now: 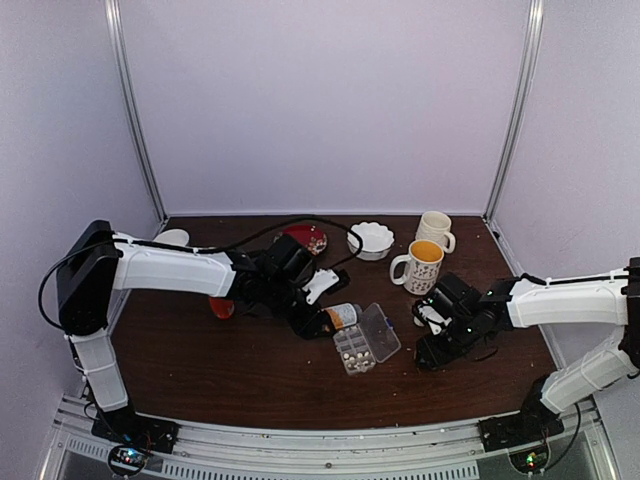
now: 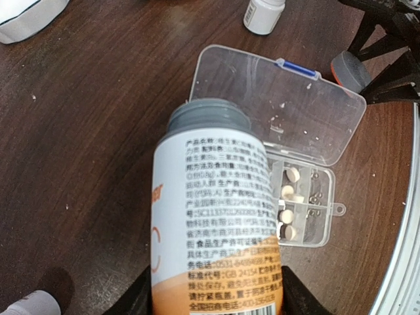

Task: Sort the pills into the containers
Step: Pour the pill into the compartment of the pill container.

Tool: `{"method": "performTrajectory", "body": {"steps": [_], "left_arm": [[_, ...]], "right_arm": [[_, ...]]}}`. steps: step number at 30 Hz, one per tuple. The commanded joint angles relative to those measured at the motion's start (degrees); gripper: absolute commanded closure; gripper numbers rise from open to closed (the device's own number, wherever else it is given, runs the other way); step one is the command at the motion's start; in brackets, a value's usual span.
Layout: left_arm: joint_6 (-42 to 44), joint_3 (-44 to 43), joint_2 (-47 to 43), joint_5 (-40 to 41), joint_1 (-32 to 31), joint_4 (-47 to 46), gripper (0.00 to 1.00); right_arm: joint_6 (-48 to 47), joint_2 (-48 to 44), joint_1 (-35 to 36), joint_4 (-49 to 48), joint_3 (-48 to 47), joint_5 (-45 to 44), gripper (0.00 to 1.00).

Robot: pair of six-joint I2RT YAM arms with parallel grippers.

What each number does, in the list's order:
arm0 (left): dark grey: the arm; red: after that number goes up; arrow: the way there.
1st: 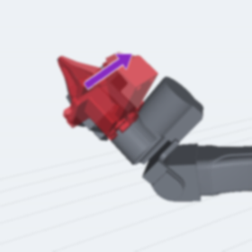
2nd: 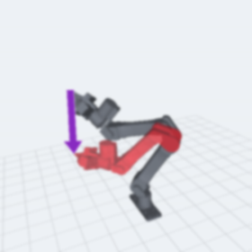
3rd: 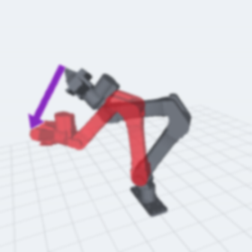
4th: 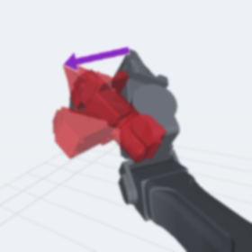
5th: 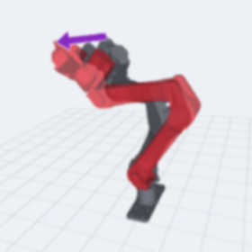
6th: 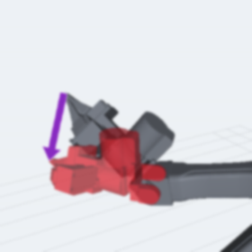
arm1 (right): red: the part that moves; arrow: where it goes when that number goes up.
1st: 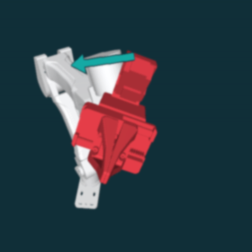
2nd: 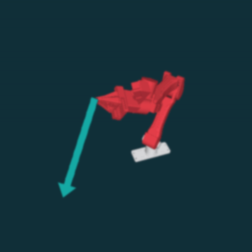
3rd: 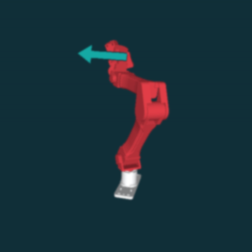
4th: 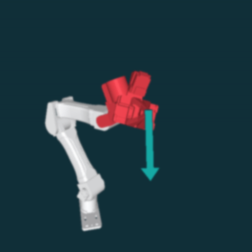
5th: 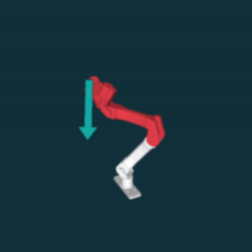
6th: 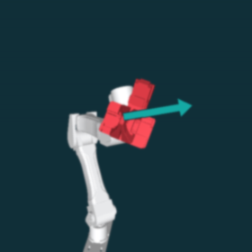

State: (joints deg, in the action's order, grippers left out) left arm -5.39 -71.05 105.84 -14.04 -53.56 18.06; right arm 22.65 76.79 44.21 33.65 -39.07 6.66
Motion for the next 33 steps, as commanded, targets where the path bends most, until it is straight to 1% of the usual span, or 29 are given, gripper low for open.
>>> {"method": "performTrajectory", "body": {"steps": [1, 18, 33], "left_arm": [[1.34, -2.37, 1.38, -1.27, 0.36, -0.61, 1.0], [1.34, -0.55, 2.1, 2.19, 0.36, 1.63, 1.0], [1.34, 2.0, -0.78, 4.68, 0.44, 1.84, 1.0]], "right_arm": [[0.02, -0.76, -0.44, 0.18, 0.03, -0.26, 1.0], [0.25, -0.68, -0.44, -0.34, 0.46, -0.11, 1.0], [0.37, -0.68, -0.44, -0.43, 0.57, -0.03, 1.0]]}}
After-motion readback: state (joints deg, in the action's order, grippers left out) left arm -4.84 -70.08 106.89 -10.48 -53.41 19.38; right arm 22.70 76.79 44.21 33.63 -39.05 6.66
